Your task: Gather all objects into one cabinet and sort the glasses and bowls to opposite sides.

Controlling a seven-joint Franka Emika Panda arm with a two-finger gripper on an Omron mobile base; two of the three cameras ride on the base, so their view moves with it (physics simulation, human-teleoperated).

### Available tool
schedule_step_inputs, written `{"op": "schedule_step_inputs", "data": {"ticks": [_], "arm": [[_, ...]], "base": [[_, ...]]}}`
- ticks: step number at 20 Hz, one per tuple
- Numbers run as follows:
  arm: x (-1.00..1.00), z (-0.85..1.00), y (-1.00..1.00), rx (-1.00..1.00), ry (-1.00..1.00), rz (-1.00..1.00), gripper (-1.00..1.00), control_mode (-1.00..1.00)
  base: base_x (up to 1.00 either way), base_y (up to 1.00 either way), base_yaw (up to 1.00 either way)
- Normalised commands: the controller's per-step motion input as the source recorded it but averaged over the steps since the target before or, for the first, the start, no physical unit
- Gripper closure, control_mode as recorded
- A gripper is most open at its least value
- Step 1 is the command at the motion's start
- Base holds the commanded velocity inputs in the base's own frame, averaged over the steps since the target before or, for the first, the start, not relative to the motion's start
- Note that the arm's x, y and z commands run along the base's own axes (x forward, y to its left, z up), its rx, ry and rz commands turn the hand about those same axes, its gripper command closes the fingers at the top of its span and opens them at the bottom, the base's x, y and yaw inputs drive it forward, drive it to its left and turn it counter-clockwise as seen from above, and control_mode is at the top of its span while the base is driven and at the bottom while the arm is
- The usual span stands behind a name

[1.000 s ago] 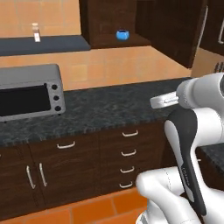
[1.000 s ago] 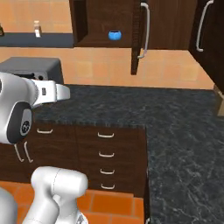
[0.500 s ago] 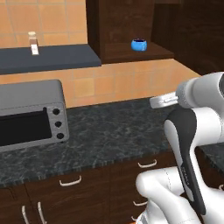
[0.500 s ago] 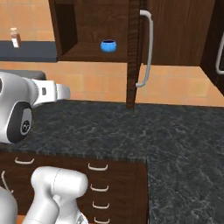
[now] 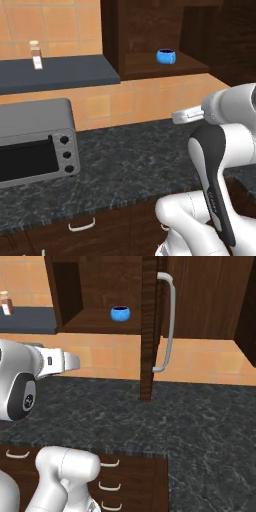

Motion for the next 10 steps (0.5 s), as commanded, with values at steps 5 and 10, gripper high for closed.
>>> {"op": "schedule_step_inputs", "data": {"ticks": [5,10], "arm": [[0.0,0.0,0.0,0.0,0.0,0.0,-1.0,1.0],[0.1,0.02,-0.04,0.02,0.0,0.0,-1.0,-1.0]], "base": [[0.78,-0.17,0.0],[0.59,-0.16,0.0]]}}
